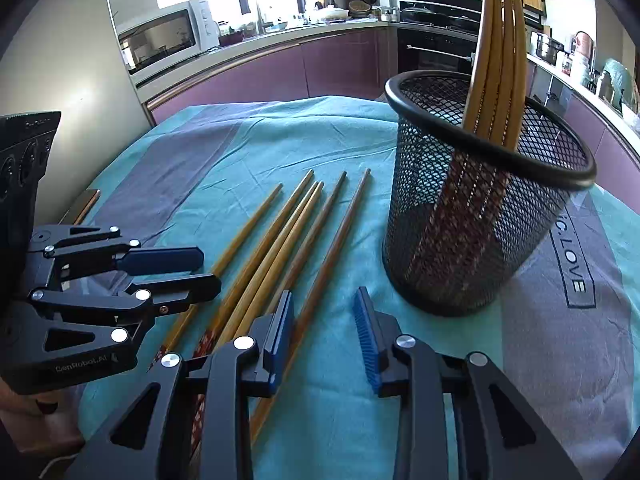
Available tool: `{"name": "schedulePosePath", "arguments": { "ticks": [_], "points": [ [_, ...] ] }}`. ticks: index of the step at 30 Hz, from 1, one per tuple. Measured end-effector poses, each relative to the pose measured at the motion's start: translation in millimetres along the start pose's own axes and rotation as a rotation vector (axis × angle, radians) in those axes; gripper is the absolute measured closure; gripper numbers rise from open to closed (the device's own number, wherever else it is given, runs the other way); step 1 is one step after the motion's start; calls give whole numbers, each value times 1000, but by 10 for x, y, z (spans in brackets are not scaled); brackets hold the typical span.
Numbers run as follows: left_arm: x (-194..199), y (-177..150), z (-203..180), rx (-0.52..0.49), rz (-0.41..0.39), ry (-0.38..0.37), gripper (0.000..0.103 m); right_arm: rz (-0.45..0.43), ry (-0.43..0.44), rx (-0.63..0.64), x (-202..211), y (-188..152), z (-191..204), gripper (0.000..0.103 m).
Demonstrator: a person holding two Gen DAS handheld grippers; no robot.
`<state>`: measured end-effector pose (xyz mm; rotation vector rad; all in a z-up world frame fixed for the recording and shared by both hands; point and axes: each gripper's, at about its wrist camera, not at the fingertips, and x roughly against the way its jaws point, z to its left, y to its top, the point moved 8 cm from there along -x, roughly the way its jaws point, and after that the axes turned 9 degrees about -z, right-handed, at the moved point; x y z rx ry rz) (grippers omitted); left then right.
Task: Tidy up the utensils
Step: 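Close the left gripper on a chopstick while the right gripper grasps another, then lift both held chopsticks upright and carry them over the mesh cup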
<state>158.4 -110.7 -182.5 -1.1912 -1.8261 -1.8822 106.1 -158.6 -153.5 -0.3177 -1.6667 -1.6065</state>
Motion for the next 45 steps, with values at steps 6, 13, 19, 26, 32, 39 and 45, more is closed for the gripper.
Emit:
{"name": "schedulePosePath", "arguments": {
  "ticks": [6, 13, 19, 26, 32, 39, 45],
  "points": [
    [-11, 4, 57, 40, -7, 9, 89, -5, 28, -61, 20, 3, -67, 92],
    [54, -18, 148, 111, -24, 14, 95, -32, 64, -167, 101, 0, -177, 97],
    [169, -9, 66, 85, -46, -33, 95, -63, 129, -131, 266, 30, -92, 97],
    [91, -62, -35, 49, -10, -59, 95, 8, 156, -69, 190, -104, 25, 97],
    [33, -84, -24, 50, 21, -70, 95, 29, 154, -63, 120, -63, 54, 92],
    [-72, -16, -21, 46, 42, -88, 94, 42, 157, -48, 6, -9, 71, 91],
    [-81, 37, 8, 67, 30, -69, 95, 14, 153, -38, 84, 41, 45, 97]
  ]
}}
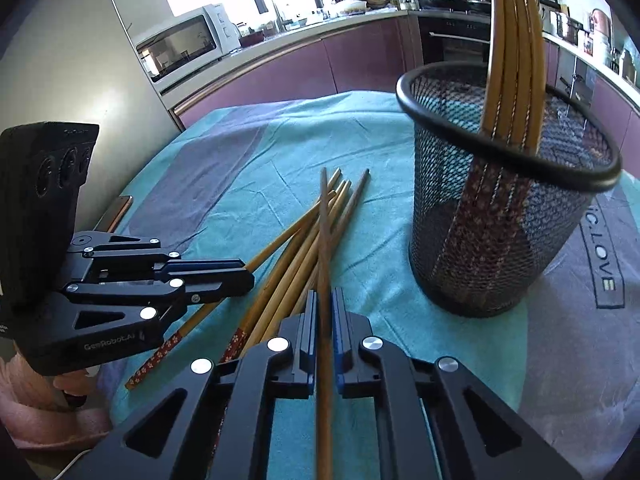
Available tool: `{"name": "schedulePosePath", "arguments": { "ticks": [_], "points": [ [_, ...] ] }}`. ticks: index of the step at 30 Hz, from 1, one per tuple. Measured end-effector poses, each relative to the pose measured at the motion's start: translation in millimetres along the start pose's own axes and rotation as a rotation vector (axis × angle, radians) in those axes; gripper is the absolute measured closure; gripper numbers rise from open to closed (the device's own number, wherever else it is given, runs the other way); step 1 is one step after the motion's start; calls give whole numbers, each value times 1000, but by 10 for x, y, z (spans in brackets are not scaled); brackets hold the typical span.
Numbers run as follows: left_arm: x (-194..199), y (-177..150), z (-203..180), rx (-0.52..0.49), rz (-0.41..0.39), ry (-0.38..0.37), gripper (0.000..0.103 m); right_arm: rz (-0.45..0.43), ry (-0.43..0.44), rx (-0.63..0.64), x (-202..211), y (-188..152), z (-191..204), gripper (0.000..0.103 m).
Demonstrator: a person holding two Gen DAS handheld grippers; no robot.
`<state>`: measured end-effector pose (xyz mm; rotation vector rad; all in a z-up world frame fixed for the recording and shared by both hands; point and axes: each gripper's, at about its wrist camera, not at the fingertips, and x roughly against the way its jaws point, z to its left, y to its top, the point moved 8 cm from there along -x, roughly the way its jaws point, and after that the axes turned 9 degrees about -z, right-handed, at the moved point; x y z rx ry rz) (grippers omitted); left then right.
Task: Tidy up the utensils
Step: 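Lift both held chopsticks upright and carry them over the mesh cup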
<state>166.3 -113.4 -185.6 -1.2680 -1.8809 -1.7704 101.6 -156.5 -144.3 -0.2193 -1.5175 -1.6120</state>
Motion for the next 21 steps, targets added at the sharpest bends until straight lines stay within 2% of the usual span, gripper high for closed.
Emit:
{"name": "schedulePosePath", "arguments": {
  "ticks": [5, 12, 21],
  "points": [
    [162, 105, -34, 3, -50, -15, 95, -75, -4, 13, 266, 122, -9, 97],
    [560, 394, -174, -16, -163, -70, 95, -196, -26, 8, 674, 348, -73, 97],
    [1019, 689, -359, -51, -277, -136, 95, -301, -44, 1, 1008, 538, -185, 97]
  ]
}}
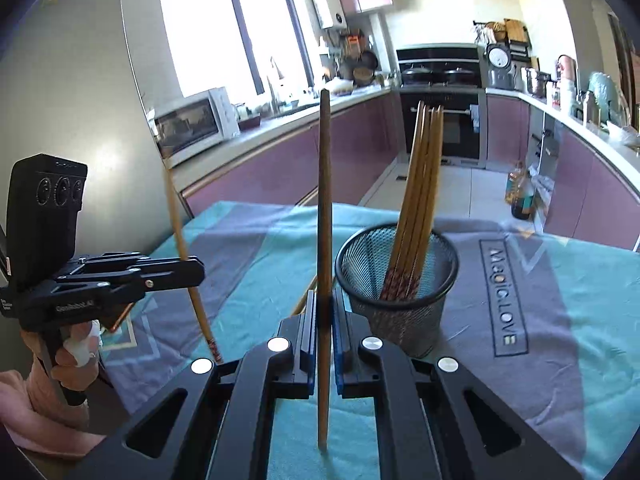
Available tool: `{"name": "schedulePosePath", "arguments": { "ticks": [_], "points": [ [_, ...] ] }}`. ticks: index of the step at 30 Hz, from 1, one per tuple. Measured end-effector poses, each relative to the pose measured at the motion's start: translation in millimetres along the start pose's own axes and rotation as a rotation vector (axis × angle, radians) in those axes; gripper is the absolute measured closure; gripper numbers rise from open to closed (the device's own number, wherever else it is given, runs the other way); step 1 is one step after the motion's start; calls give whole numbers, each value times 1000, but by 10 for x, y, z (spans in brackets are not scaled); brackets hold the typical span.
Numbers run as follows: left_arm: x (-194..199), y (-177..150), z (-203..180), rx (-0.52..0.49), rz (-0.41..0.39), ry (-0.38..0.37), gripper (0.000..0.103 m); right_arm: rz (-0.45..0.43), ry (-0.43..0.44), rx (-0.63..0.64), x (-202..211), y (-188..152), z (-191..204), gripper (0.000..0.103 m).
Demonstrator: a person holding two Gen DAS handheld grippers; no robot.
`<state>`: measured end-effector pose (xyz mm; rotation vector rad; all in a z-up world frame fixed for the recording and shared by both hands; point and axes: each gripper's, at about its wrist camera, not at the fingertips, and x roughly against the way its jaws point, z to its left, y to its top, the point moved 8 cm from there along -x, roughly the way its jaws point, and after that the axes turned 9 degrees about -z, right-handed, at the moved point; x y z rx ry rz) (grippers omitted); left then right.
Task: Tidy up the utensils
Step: 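Lift both held chopsticks upright and carry them over the mesh cup, then lower both chopsticks into the mesh cup and open both grippers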
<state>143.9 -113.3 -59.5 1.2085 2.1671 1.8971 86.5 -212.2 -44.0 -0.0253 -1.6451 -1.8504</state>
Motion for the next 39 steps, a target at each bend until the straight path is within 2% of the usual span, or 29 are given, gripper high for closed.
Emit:
{"name": "schedulePosePath", "arguments": {
  "ticks": [17, 30, 36, 39],
  "points": [
    [191, 623, -290, 3, -136, -63, 96, -133, -13, -1, 286, 534, -148, 97],
    [235, 1172, -574, -47, -224, -86, 96, -232, -32, 22, 445, 948, -214, 97],
    [196, 1314, -668, -61, -241, -89, 96, -242, -57, 19, 395, 1006, -292, 97],
    [127, 1283, -689, -76, -226, -71, 96, -216, -70, 5, 273, 948, -360, 97]
  ]
}}
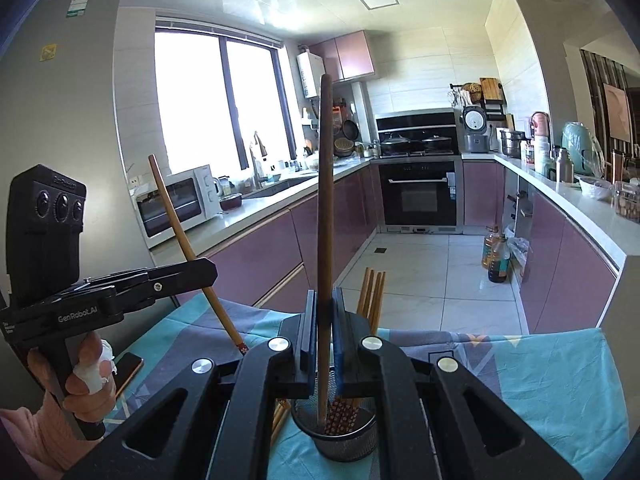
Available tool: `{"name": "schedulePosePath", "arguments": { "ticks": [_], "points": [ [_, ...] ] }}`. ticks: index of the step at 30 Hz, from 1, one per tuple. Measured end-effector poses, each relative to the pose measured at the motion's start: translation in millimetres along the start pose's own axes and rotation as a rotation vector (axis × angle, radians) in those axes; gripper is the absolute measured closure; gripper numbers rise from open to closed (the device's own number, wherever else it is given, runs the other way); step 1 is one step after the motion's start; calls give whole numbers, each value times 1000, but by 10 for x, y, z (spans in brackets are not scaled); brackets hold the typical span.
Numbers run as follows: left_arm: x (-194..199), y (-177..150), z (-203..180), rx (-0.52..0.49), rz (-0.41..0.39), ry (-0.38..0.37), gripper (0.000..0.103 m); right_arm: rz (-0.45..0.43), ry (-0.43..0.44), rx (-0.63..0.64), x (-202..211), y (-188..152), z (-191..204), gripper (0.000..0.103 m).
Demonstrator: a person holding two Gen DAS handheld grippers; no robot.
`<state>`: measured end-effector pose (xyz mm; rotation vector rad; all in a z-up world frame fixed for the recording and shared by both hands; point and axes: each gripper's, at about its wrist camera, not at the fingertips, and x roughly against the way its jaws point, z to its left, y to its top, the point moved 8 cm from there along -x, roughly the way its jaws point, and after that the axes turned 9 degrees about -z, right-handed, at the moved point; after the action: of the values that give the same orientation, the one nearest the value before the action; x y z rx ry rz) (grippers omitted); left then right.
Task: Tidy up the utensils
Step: 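Lower both chopsticks into the mesh cup and open both grippers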
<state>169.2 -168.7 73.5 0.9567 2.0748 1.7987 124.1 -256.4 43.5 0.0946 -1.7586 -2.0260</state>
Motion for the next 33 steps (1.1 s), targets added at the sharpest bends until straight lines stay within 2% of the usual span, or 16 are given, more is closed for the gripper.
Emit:
{"name": "schedulePosePath", "arguments": {
  "ticks": [9, 19, 27, 33],
  "points": [
    [-378, -253, -8, -27, 120, 20, 96, 95, -15, -19, -255, -311, -72, 97],
    [-582, -639, 9, -93, 269, 14, 95, 205, -13, -30, -422, -585, -98, 97],
    [-785, -728, 91, -85, 317, 30, 95, 249, -32, -60, -566, -705, -197, 97],
    [-913, -687, 203, -54, 305, 46, 95, 247, -47, -84, -607, -714, -250, 97]
  ]
}}
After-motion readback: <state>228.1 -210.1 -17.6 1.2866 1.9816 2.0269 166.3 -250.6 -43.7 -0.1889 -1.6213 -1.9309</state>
